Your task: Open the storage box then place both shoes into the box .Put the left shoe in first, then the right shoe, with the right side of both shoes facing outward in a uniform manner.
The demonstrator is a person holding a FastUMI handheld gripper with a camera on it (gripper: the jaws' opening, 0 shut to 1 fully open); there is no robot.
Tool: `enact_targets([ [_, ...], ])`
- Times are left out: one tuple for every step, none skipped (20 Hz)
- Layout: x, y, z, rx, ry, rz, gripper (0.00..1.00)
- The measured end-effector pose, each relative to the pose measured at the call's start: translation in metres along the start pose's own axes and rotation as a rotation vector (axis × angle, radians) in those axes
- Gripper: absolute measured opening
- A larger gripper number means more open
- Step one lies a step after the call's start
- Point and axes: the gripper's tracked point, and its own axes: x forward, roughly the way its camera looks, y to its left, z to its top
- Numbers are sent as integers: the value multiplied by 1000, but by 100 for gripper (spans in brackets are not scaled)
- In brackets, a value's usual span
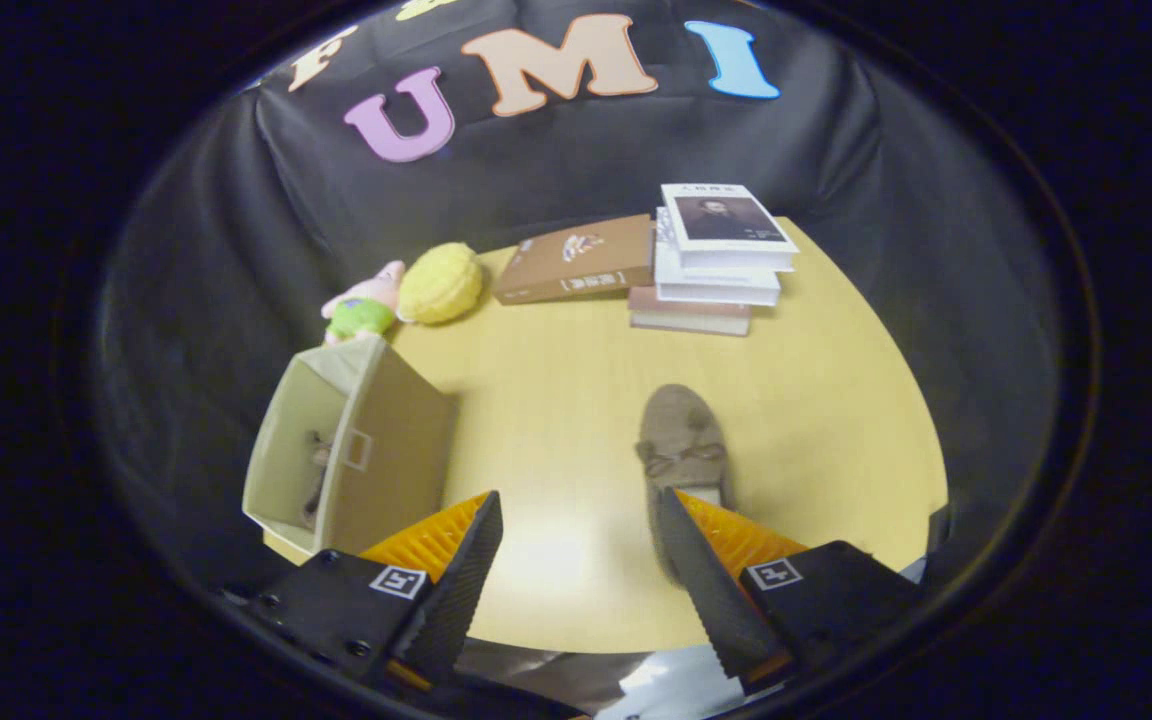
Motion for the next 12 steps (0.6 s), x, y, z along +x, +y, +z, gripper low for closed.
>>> enact_targets([
  [10,-11,-4,14,19,-12,100],
  [18,-23,-7,33,31,-20,99],
  [27,-37,-12,44,47,-40,99],
  [37,-51,-18,44,66,-61,99],
  [45,-63,-25,45,91,-79,99],
  [53,-72,-32,49,118,-83,99],
  [61,-78,-39,56,143,-88,99],
  [68,-85,-44,61,160,-94,99],
  [76,-89,-49,64,177,-96,97],
  [82,-93,-54,61,195,-106,89],
  [87,-98,-59,54,211,-116,81],
  [90,-104,-63,41,222,-132,73],
])
